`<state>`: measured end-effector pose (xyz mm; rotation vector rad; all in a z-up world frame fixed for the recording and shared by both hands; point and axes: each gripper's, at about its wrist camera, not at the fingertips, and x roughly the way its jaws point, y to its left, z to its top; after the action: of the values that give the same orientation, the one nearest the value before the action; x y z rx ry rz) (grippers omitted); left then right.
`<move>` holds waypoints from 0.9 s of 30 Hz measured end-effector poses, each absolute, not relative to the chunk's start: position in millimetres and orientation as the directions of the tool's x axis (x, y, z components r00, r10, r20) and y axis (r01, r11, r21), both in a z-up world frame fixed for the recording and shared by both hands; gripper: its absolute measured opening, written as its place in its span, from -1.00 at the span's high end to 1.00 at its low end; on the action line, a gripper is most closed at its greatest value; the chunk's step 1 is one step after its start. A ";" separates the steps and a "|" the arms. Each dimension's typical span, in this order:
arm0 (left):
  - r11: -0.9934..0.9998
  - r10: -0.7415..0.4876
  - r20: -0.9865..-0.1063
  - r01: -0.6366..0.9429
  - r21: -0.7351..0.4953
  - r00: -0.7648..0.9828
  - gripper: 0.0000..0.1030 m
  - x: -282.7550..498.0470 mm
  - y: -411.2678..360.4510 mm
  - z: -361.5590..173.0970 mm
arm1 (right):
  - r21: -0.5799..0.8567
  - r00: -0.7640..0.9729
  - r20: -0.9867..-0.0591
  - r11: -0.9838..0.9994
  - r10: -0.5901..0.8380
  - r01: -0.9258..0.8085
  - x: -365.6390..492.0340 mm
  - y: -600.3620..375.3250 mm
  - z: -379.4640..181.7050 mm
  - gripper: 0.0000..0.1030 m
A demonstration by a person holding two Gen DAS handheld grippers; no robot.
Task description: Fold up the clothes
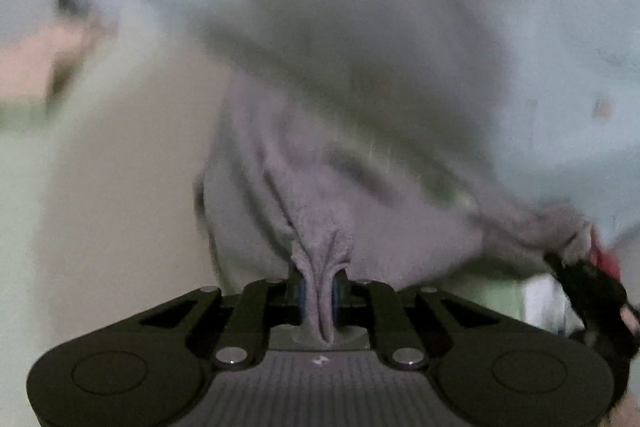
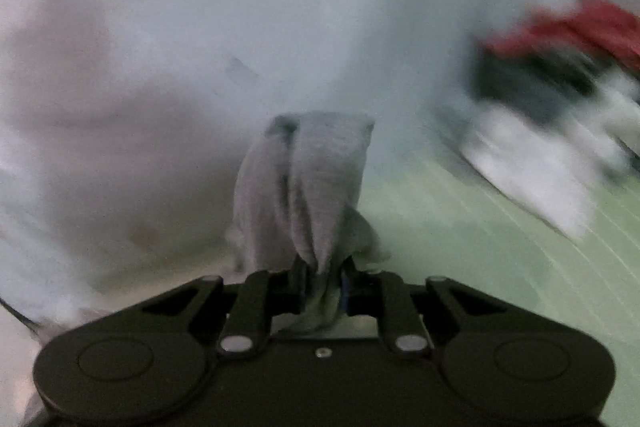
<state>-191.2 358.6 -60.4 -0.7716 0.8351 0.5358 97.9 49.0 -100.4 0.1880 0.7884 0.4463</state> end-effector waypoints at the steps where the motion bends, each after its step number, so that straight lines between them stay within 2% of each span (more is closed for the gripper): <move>1: 0.612 0.075 -0.844 -0.693 -0.381 0.531 0.70 -194.8 345.7 -74.8 | 0.310 0.584 -0.702 0.913 0.408 -0.264 93.3 31.0 -118.5 0.69; 4: 0.595 -0.022 -0.882 -0.703 -0.390 0.470 0.58 -206.2 325.7 -98.2 | 0.312 0.483 -0.807 0.940 0.339 -0.137 76.5 -8.0 -161.9 0.54; 6: 0.579 -0.013 -0.872 -0.708 -0.405 0.489 0.51 -212.9 327.2 -94.2 | 0.321 0.454 -0.826 0.941 0.333 -0.106 62.4 -18.2 -175.1 0.28; 8: 0.583 0.015 -0.871 -0.712 -0.392 0.491 0.37 -215.2 326.6 -87.4 | 0.301 0.453 -0.830 0.945 0.324 -0.126 52.9 -15.2 -173.9 0.10; 10: 0.594 0.043 -0.873 -0.715 -0.368 0.485 0.23 -215.0 324.2 -82.6 | 0.290 0.457 -0.827 0.945 0.328 -0.153 48.7 -12.3 -168.2 0.04; 12: 0.601 0.063 -0.873 -0.716 -0.354 0.484 0.16 -215.3 322.4 -78.3 | 0.310 0.455 -0.817 0.935 0.354 -0.170 48.2 -5.7 -160.7 -0.32; 15: 0.595 0.082 -0.850 -0.710 -0.377 0.520 -0.06 -213.8 322.0 -72.0 | 0.367 0.447 -0.801 0.917 0.398 -0.159 39.8 -1.9 -153.0 -0.64; 19: 0.585 0.133 -0.804 -0.701 -0.409 0.580 -0.40 -215.7 340.2 -57.6 | 0.479 0.355 -0.806 0.874 0.474 -0.080 41.9 3.0 -165.8 -0.72; 22: 0.564 0.182 -0.798 -0.726 -0.394 0.574 -0.46 -210.6 356.0 -54.9 | 0.567 0.277 -0.796 0.823 0.538 0.030 44.7 4.3 -184.4 -0.79; 27: 0.564 0.225 -0.801 -0.744 -0.358 0.555 -0.67 -197.4 381.7 -59.3 | 0.523 0.275 -0.826 0.850 0.492 0.053 50.8 18.3 -198.2 -0.75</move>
<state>-197.4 381.7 -59.3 -0.7649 0.7776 0.6429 50.8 18.3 -198.2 0.5058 1.2713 0.3125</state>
